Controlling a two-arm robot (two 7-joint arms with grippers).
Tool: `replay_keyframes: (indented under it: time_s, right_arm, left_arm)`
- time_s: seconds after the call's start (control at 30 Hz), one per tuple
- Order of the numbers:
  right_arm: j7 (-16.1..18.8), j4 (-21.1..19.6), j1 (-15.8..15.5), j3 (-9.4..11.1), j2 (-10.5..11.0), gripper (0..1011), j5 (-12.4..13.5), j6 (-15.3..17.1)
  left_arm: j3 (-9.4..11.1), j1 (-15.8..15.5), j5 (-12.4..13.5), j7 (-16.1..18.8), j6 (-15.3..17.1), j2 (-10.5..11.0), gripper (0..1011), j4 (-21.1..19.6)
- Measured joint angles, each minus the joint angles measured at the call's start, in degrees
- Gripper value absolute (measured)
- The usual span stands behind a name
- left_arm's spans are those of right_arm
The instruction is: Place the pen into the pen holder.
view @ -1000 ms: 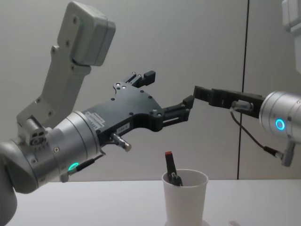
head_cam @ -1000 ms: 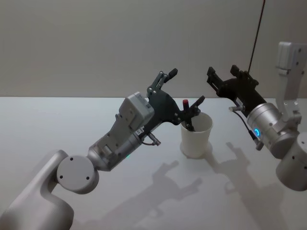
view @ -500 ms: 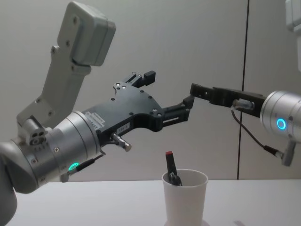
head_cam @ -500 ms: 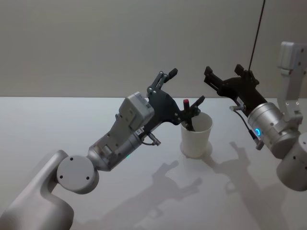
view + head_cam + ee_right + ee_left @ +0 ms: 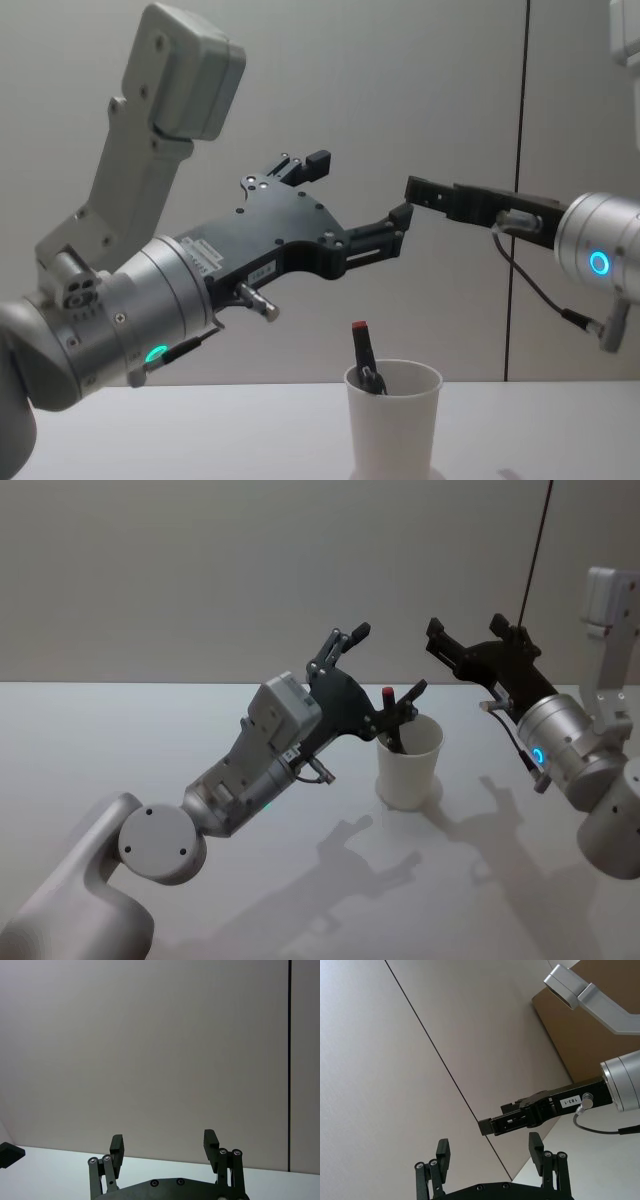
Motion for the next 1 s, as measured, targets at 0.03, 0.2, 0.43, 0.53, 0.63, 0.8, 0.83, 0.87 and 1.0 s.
replay_keyframes:
  time_s: [0.03, 0.2, 0.43, 0.53, 0.63, 0.8, 0.83, 0.87, 1.0]
  right_arm:
    - [0.0, 0.0, 0.0, 0.0, 0.0, 1002, 0.0, 0.0]
    - [0.0, 0.0, 0.0, 0.0, 0.0, 1002, 0.0, 0.0]
    - [0.1, 0.0, 0.0, 0.0, 0.0, 1001, 0.1, -0.1]
    - [0.1, 0.0, 0.0, 0.0, 0.0, 1001, 0.1, -0.1]
    - [0.1, 0.0, 0.0, 0.0, 0.0, 1002, 0.1, -0.1]
    - [0.1, 0.0, 0.0, 0.0, 0.0, 1001, 0.1, -0.1]
    - [0.1, 0.0, 0.0, 0.0, 0.0, 1002, 0.1, -0.1]
    - [0.1, 0.0, 0.0, 0.0, 0.0, 1002, 0.1, -0.1]
    - [0.1, 0.0, 0.0, 0.0, 0.0, 1001, 0.1, -0.1]
  left_arm:
    - [0.0, 0.0, 0.0, 0.0, 0.0, 0.0, 1000, 0.0]
    - [0.0, 0.0, 0.0, 0.0, 0.0, 0.0, 1000, 0.0]
    - [0.0, 0.0, 0.0, 0.0, 0.0, 0.0, 1000, 0.0]
    - [0.0, 0.0, 0.0, 0.0, 0.0, 0.0, 1000, 0.0]
    - [0.0, 0.0, 0.0, 0.0, 0.0, 0.0, 1000, 0.0]
    - [0.0, 0.0, 0.0, 0.0, 0.0, 0.0, 1000, 0.0]
    - [0.0, 0.0, 0.0, 0.0, 0.0, 0.0, 999, 0.0]
    - [0.0, 0.0, 0.0, 0.0, 0.0, 0.0, 1000, 0.0]
    - [0.0, 0.0, 0.0, 0.0, 0.0, 0.0, 1000, 0.0]
